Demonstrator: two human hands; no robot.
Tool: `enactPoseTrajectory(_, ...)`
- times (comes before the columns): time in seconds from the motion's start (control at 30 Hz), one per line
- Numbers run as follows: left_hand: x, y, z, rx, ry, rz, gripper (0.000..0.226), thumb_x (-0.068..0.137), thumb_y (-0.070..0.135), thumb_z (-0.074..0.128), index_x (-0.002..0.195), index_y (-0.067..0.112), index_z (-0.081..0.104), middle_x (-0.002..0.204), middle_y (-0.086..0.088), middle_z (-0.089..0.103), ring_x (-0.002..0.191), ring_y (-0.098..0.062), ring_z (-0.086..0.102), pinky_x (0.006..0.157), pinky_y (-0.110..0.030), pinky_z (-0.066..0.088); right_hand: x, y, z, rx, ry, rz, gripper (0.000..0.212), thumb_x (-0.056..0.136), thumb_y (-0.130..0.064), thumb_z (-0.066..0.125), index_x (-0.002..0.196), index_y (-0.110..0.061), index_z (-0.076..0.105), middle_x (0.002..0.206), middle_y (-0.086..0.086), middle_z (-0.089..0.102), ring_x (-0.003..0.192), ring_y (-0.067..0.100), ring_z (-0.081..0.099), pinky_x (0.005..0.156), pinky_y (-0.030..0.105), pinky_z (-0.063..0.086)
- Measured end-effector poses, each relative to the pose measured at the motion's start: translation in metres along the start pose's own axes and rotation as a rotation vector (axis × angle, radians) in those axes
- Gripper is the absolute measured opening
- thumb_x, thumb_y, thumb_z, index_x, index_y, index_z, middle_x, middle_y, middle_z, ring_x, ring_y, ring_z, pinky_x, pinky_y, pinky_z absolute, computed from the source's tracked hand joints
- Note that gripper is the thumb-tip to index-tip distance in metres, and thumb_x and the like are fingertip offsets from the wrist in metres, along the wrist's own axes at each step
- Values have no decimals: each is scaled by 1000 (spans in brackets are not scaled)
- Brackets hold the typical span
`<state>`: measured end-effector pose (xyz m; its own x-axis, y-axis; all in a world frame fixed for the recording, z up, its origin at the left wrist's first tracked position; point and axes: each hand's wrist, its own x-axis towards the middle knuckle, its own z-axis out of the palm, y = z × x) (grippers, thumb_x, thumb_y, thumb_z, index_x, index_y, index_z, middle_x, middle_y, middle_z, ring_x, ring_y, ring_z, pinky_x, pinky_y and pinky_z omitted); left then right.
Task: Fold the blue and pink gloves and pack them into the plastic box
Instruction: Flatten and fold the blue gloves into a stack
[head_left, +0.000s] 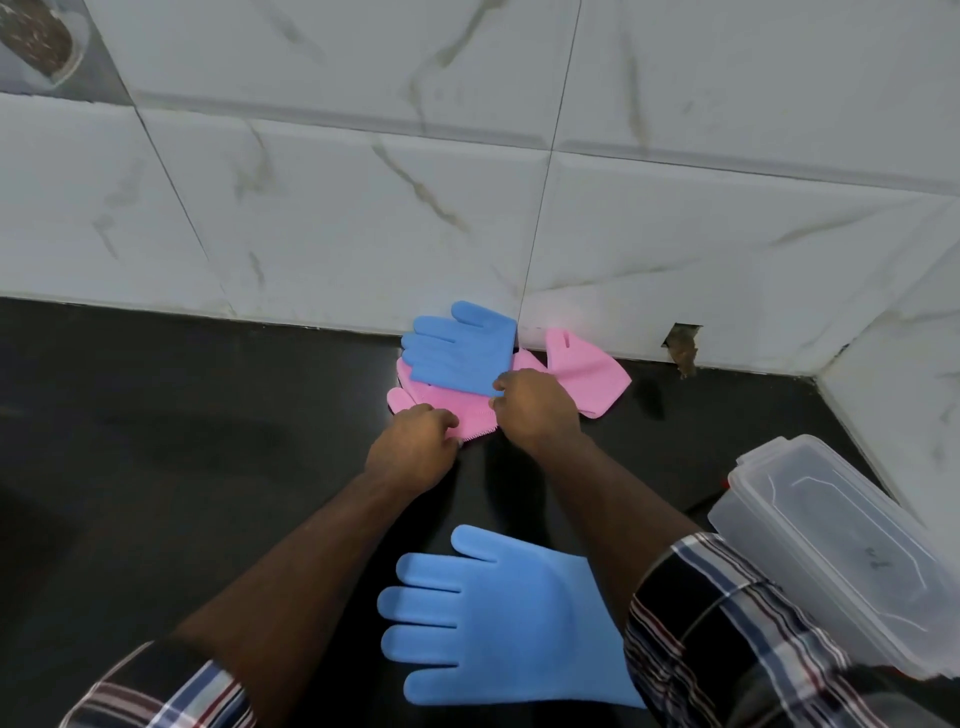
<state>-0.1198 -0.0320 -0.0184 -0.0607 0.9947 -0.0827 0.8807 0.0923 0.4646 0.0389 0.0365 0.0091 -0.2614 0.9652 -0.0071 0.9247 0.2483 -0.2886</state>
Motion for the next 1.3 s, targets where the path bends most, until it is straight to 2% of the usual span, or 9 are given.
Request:
enactPoseTrajectory(0.13, 5, -9, 5, 7, 16, -15, 17, 88, 23, 52, 85, 16, 67, 90, -3, 67, 89, -28, 63, 73, -40, 55, 17, -3, 10, -36, -34, -8, 40, 94, -38, 58, 125, -13, 60, 121, 8, 61, 112, 27, 57, 92, 44, 50)
enactPoseTrajectory(0.43, 5, -12, 4, -30, 34, 4, 23, 87, 23, 52, 94, 14, 72, 93, -5, 73, 90, -28, 65, 76, -43, 56, 27, -5, 16, -182, 103, -61, 17, 95, -19, 50, 104, -14, 63, 105, 6, 56, 93, 26, 58, 64, 33, 42)
enactPoseTrajectory(0.63, -1, -3, -10, -163, 219, -72, 45, 92, 22, 53, 135, 30, 57, 136, 4, 60, 121, -21, 58, 97, -41, 51, 31, -21, -27, 247, 298, 29, 22, 98, -27, 45, 100, -12, 61, 97, 6, 67, 88, 27, 60, 72, 36, 47)
enactPoseTrajectory(0.77, 7, 15, -29, -335, 412, -1, 64, 91, 23, 64, 149, 25, 37, 148, 4, 42, 123, -17, 54, 94, -43, 52, 26, -26, -54, 514, 318, 6, 17, 94, -20, 54, 106, -17, 66, 93, 1, 70, 87, 22, 64, 78, 35, 53)
enactPoseTrajectory(0.87, 17, 20, -44, -422, 495, 46, 72, 90, 29, 68, 152, 25, 31, 147, 2, 40, 121, -16, 53, 90, -43, 55, 22, -22, -72, 654, 243, -17, 25, 93, -13, 56, 115, -22, 63, 80, -4, 61, 78, 13, 59, 68, 23, 45)
enactPoseTrajectory(0.93, 23, 22, -53, -500, 483, 65, 70, 91, 33, 68, 151, 25, 34, 143, 1, 46, 111, -14, 56, 90, -38, 54, 19, -14, -83, 756, 143, -39, 29, 94, -11, 56, 120, -24, 59, 77, 1, 59, 72, 13, 56, 73, 29, 48)
enactPoseTrajectory(1.07, 25, 27, -67, -548, 338, 16, 32, 91, 33, 68, 122, 27, 61, 102, 5, 68, 88, -15, 63, 78, -31, 50, 9, 8, -99, 1035, -83, 7, 33, 97, -8, 52, 126, -21, 58, 78, 8, 58, 73, 18, 57, 77, 36, 54)
enactPoseTrajectory(1.17, 23, 27, -67, -545, 322, -60, 4, 91, 25, 62, 93, 26, 66, 81, 8, 71, 78, -14, 68, 70, -29, 51, 8, 27, -97, 811, 41, 110, 34, 94, -17, 60, 128, -18, 57, 89, 4, 68, 81, 17, 64, 81, 33, 51)
enactPoseTrajectory(1.3, 24, 23, -58, -494, 256, -110, 12, 90, 27, 61, 101, 25, 66, 87, 3, 70, 83, -21, 69, 76, -32, 54, -2, 52, -77, 420, 40, 185, 39, 86, -21, 67, 125, -18, 60, 119, 4, 66, 108, 22, 61, 87, 27, 44)
